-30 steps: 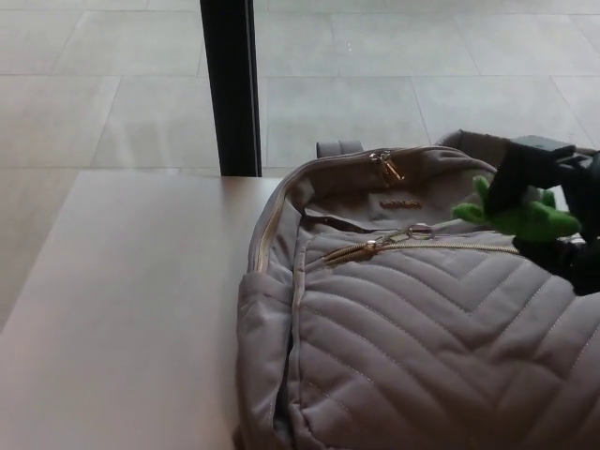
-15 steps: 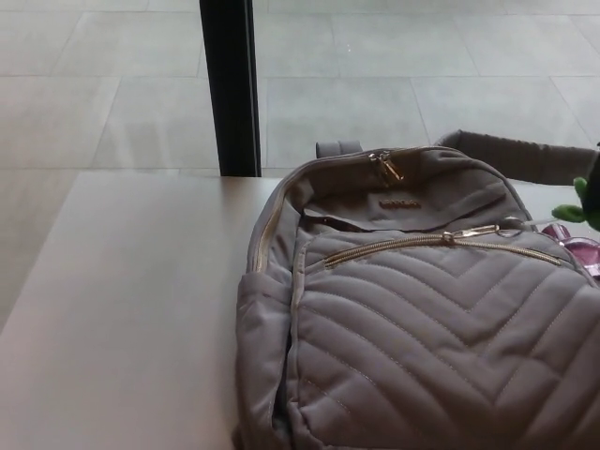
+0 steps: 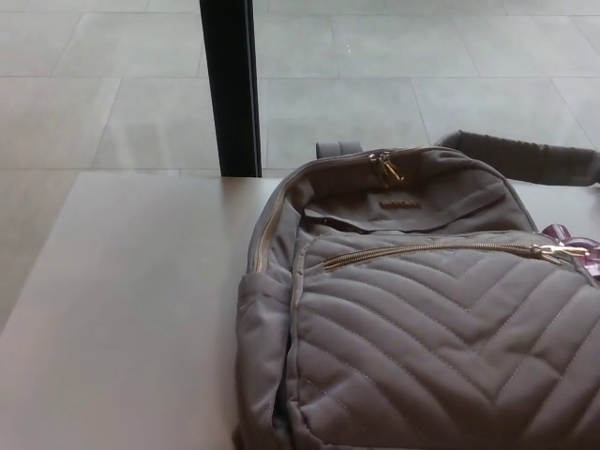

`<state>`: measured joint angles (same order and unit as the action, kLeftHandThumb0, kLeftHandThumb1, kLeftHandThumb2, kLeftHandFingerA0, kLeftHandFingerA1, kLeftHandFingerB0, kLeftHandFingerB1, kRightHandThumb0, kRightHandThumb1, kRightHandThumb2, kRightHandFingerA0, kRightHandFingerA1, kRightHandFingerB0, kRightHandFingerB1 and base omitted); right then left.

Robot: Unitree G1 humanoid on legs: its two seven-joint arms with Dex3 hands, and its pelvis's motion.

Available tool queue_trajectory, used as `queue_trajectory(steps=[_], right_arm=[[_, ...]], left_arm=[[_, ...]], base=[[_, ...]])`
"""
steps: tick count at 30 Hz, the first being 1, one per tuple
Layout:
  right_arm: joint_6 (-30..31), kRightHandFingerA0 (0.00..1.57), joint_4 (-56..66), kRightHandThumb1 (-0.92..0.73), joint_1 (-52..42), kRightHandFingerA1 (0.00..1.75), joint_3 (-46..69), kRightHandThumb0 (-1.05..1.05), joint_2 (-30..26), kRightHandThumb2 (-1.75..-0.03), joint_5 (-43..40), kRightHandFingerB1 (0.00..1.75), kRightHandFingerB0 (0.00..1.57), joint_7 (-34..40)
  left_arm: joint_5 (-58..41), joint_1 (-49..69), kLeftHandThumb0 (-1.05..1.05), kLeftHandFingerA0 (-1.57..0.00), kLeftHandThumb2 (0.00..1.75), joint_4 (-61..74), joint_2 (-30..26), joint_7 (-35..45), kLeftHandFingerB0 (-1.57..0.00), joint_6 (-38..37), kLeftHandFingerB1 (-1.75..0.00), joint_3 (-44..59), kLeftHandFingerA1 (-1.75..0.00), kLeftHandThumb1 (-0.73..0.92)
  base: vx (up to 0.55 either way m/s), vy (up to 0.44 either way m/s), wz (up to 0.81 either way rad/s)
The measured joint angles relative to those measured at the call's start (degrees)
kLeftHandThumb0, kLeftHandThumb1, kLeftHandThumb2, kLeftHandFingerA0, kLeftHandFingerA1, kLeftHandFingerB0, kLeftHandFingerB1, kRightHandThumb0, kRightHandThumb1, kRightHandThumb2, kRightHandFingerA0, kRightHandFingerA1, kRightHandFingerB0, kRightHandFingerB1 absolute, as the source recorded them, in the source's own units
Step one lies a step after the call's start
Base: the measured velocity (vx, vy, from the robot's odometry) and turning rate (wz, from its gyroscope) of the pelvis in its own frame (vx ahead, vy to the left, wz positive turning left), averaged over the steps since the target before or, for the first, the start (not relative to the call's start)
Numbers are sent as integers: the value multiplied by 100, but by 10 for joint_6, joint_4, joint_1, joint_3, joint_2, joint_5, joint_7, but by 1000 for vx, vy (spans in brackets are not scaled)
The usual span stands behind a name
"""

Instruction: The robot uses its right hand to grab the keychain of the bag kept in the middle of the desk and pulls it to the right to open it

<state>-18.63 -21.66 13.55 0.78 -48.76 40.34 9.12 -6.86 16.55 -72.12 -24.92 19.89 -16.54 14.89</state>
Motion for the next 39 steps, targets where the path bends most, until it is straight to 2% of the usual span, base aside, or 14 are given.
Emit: queue_trajectory(steps=[3,9,12,13,15,16,19,20,24,29,30,33,34,39], right_arm=[[-6,91,-14,-49,-9,172,1,-22,-14,-87,2,122,80,13],[-16,89,-29,-46,-32,175,6,-23,-25,-97,0,156,65,36],[-16,100,-26,-59,-39,166,9,-9,-25,-75,-4,120,74,39],[-19,89,-24,-69,-42,166,12,-23,-25,-64,-7,78,72,39],[-23,102,-14,-63,-48,88,18,-51,-25,-59,-17,33,35,36],[-22,50,-1,-52,-53,59,20,-76,-25,-89,-23,19,6,27],[-14,23,29,-51,-65,50,20,-81,-29,-91,-25,12,0,4],[-10,16,41,-50,-69,48,20,-83,-29,-91,-25,12,2,-3],[14,0,84,-75,-86,34,20,-96,-31,-65,-23,4,0,-37],[39,0,101,-64,-106,17,26,-105,-38,-107,-27,0,0,-78],[44,0,103,-64,-110,17,30,-105,-38,-108,-28,0,0,-85],[57,0,109,-61,-130,22,53,-102,-38,-106,-44,0,0,-109],[62,0,110,-63,-138,22,66,-104,-38,-107,-51,0,0,-118],[85,0,103,-65,-174,24,128,-105,-38,-108,-87,11,0,-151]], left_arm=[[0,0,-77,-48,105,1,-2,1,-36,0,-55,0,-61,70],[0,2,-76,-56,67,3,-2,3,-41,0,-44,1,-51,89],[0,2,-77,-49,106,3,-2,2,-36,0,-55,1,-61,71],[0,2,-77,-55,67,3,-3,2,-40,0,-43,0,-49,89],[0,3,-76,-56,67,2,-3,3,-41,0,-43,0,-49,89],[0,3,-76,-58,67,2,-3,3,-41,0,-44,0,-51,89],[0,3,-75,-49,106,2,-2,3,-36,0,-55,0,-60,71],[0,3,-78,-58,66,2,-2,3,-42,0,-42,0,-48,89],[0,2,-77,-55,67,1,-2,3,-40,0,-43,0,-50,90],[0,5,-76,-55,67,5,-2,3,-40,0,-42,0,-49,90],[0,5,-76,-49,106,5,-2,3,-36,0,-55,0,-60,70],[0,5,-76,-54,67,5,-2,3,-40,0,-42,0,-49,89],[0,5,-75,-48,106,5,-2,3,-36,0,-55,0,-61,70],[0,5,-76,-57,67,5,-2,4,-41,0,-43,0,-50,89]], base=[[0,0,0],[0,0,0],[0,0,0],[0,0,0],[0,0,0],[0,0,0],[0,0,0],[0,0,0],[0,0,0],[0,0,0],[0,0,0],[0,0,0],[0,0,0],[0,0,0]])
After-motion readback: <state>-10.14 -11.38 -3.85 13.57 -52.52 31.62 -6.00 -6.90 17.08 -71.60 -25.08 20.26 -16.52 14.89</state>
